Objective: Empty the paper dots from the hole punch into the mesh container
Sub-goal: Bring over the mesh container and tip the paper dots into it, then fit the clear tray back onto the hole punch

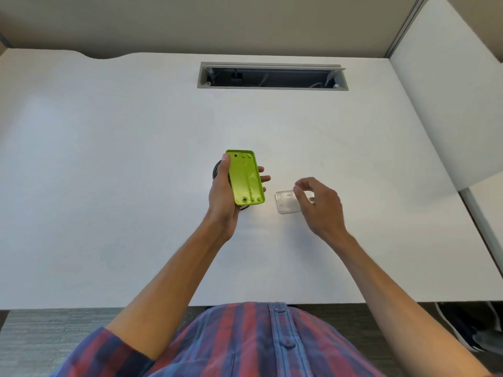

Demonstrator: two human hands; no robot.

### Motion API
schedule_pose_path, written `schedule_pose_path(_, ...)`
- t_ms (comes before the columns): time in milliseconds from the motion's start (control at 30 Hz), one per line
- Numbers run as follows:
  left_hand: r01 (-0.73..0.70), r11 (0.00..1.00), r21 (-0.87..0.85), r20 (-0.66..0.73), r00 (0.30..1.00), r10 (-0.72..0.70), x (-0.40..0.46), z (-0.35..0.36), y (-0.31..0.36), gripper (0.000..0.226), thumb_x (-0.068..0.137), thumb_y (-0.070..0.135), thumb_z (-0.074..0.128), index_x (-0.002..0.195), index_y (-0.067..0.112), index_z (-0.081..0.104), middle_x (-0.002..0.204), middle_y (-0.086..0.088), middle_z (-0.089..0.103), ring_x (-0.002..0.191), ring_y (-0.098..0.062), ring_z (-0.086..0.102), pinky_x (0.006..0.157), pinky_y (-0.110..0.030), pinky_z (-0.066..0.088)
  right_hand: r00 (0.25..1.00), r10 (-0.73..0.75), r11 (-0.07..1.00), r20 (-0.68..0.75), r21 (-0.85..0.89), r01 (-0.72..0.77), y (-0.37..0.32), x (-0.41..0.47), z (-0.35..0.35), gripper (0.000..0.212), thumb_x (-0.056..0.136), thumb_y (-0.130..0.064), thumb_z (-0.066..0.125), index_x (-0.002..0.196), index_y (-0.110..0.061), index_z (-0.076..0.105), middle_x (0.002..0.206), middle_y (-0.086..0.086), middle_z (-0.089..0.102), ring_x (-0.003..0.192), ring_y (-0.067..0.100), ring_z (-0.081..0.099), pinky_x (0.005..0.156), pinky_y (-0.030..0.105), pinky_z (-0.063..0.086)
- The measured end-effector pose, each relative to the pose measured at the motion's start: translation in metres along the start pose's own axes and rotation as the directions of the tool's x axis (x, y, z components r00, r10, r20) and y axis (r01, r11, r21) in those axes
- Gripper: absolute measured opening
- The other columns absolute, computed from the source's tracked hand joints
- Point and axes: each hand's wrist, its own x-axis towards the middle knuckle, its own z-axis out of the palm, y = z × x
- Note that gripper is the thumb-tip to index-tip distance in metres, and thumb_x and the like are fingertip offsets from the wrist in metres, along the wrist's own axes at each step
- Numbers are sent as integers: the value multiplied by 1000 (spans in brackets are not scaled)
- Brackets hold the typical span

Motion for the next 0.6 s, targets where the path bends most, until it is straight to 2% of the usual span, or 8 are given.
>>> schedule_pose_path(33, 3, 1000, 0, 5, 1000, -3, -1, -2, 0, 63, 101, 55, 31, 138, 7, 49, 113, -15, 71, 99, -30, 73, 76, -37, 58, 997, -26, 985, 68, -171, 37, 15, 2, 0, 25, 97, -32, 53, 117, -20, 63, 123, -3, 66, 111, 20, 62, 86, 37, 50)
schedule_pose_path(100, 4, 1000, 21, 14, 1000, -4, -1, -6, -1, 62, 102, 55, 29, 139, 9, 48, 115, -14, 71, 97, -31, 73, 78, -38, 56, 976, -66, 924, 207, -356, 138, 38, 6, 3, 41, 98, -33, 52, 136, -16, 52, 146, 2, 49, 132, 23, 47, 99, 39, 41)
schedule_pose_path(167, -8, 998, 57, 12, 1000, 8, -1, -9, 0, 61, 102, 54, 26, 135, 11, 54, 111, -11, 73, 93, -30, 73, 81, -39, 52, 960, -106, 884, 260, -418, 211, 50, 8, 4, 49, 99, -34, 51, 143, -13, 44, 154, 6, 38, 141, 24, 36, 108, 40, 33)
schedule_pose_path(233, -23, 995, 93, 3, 1000, 22, 0, -12, 1, 56, 103, 54, 25, 126, 16, 60, 105, -7, 76, 87, -29, 74, 78, -36, 50, 958, -120, 867, 262, -443, 230, 55, 12, 5, 50, 99, -36, 51, 144, -13, 44, 155, 8, 36, 141, 25, 36, 107, 41, 33)
schedule_pose_path(300, -23, 994, 110, -5, 1000, 24, -1, -12, 2, 54, 103, 53, 24, 121, 18, 61, 101, -5, 77, 82, -28, 74, 76, -34, 49, 963, -105, 881, 249, -426, 206, 55, 16, 4, 48, 97, -37, 55, 139, -16, 49, 153, 7, 39, 138, 27, 40, 104, 43, 36)
schedule_pose_path(467, -16, 996, 90, -13, 1000, 17, -1, -14, -2, 57, 103, 53, 28, 132, 13, 56, 101, -7, 76, 76, -27, 73, 71, -31, 53, 968, -76, 932, 239, -329, 154, 49, 24, 3, 36, 87, -35, 69, 116, -16, 60, 140, 1, 49, 122, 24, 51, 95, 39, 40)
schedule_pose_path(533, -10, 998, 59, -1, 1000, 10, -1, -13, -5, 58, 102, 53, 30, 134, 11, 54, 102, -9, 76, 75, -27, 71, 73, -32, 54, 973, -25, 960, 230, -266, 88, 47, 25, 1, 32, 83, -33, 73, 106, -17, 59, 121, -1, 57, 109, 22, 55, 86, 35, 40)
schedule_pose_path(600, 0, 1000, 19, 22, 1000, 0, -2, -11, -6, 60, 101, 53, 33, 137, 9, 51, 104, -11, 75, 76, -28, 68, 80, -38, 51, 973, 86, 993, 213, -92, -67, 44, 25, -4, 27, 81, -28, 76, 97, -18, 58, 101, -4, 61, 95, 20, 57, 77, 31, 42)
